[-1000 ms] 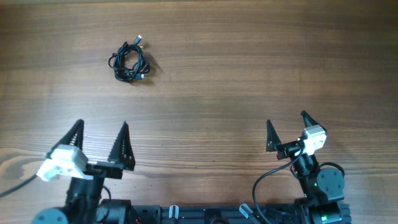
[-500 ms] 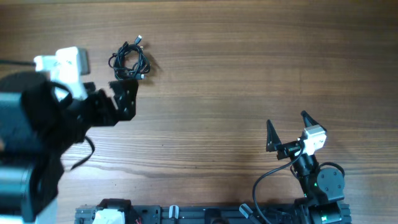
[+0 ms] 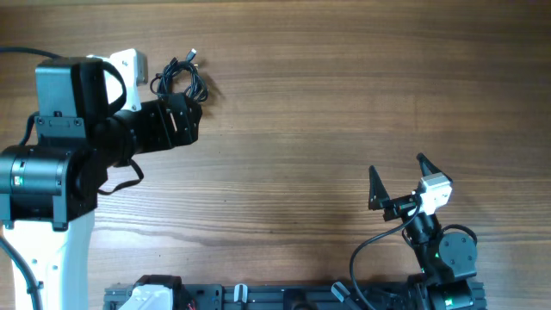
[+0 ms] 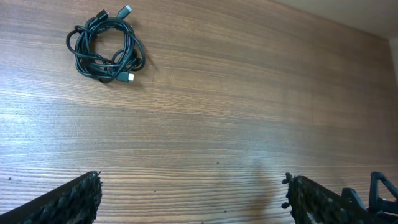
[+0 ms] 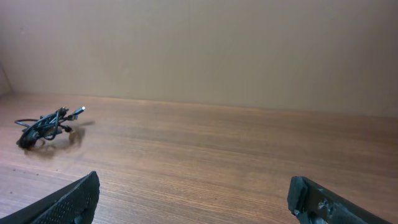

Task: Untangle cables
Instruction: 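Move the left gripper over the tangled black cable bundle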

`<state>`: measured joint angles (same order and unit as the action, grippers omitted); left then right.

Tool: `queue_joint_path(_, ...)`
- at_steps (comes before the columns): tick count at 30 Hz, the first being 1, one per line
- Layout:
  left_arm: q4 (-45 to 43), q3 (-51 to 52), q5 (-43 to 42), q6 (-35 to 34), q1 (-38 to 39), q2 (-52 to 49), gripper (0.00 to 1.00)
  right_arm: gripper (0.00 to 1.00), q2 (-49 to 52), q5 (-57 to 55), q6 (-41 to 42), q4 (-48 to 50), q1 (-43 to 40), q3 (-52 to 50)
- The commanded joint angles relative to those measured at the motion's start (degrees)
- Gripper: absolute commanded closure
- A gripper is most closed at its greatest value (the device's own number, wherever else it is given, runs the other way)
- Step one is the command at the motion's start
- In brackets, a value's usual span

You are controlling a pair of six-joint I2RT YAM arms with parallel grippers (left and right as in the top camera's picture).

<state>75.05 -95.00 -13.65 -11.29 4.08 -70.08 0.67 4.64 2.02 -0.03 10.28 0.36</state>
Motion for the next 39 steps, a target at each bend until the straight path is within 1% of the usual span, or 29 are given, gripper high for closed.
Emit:
queue_joint_path(1, 0.02, -0.81, -1.11, -0.33, 0.26, -0.22, 0.00, 0.00, -0.39, -0.79, -0.50, 0.15, -0.24, -0.07)
queue_joint_path(20, -0.11, -0.81, -1.14, -0.37, 0.26, -0.22, 0.00, 0.00, -0.39, -0.79, -0.50, 0.15, -0.24, -0.07)
queue_joint_path(22, -2.67, -0.81, -1.07, -0.31, 0.26, -0.22, 0.00, 0.00, -0.39, -0.79, -0.50, 0.15, -0.24, -0.07)
queue_joint_path(25, -8.76, -0.81, -0.44, -0.31, 0.26, -0.22, 0.00, 0.00, -0.39, -0.79, -0.48, 0.15, -0.24, -0.07)
queue_joint_path(30, -9.84, -0.79, -0.42, -0.17, 0.26, -0.22, 0.00, 0.00, -0.39, -0.79, -0.52, 0.15, -0.24, -0.07)
queue_joint_path(32, -12.33, -0.79, 0.46, 0.52, 0.26, -0.42, 0.00, 0.00, -0.39, -0.79, -0.48, 0.15, -0.24, -0.07)
queue_joint_path(33, -12.87, -0.79, 0.87, 0.50, 0.26, -0.79, 0.08, 0.00, -0.39, -0.79, -0.48, 0.15, -0.24, -0.07)
queue_joint_path(34, -13.27, -0.79, 1.62, 0.50, 0.26, -1.55, 0.30, 0.00, -0.39, -0.79, -0.50, 0.15, -0.24, -0.07)
queue_joint_path(35, -13.27, -0.79, 3.04, 0.44, 0.26, -2.29, 0.56, 0.00, -0.39, -0.79, -0.50, 0.15, -0.24, -0.07)
queue_joint_path(36, -13.29, -0.79, 4.63, 0.28, 0.26, -3.23, 0.79, 0.00, -0.39, -0.79, -0.50, 0.15, -0.24, -0.07)
queue_joint_path(37, -13.33, -0.79, 6.12, -0.44, 0.26, -4.76, 0.96, 0.00, -0.39, -0.79, -0.48, 0.15, -0.24, -0.07)
queue_joint_path(39, -13.35, -0.79, 9.64, -4.48, 0.26, -7.50, 0.96, 0.00, -0.39, -0.79, -0.50, 0.15, -0.24, -0.07)
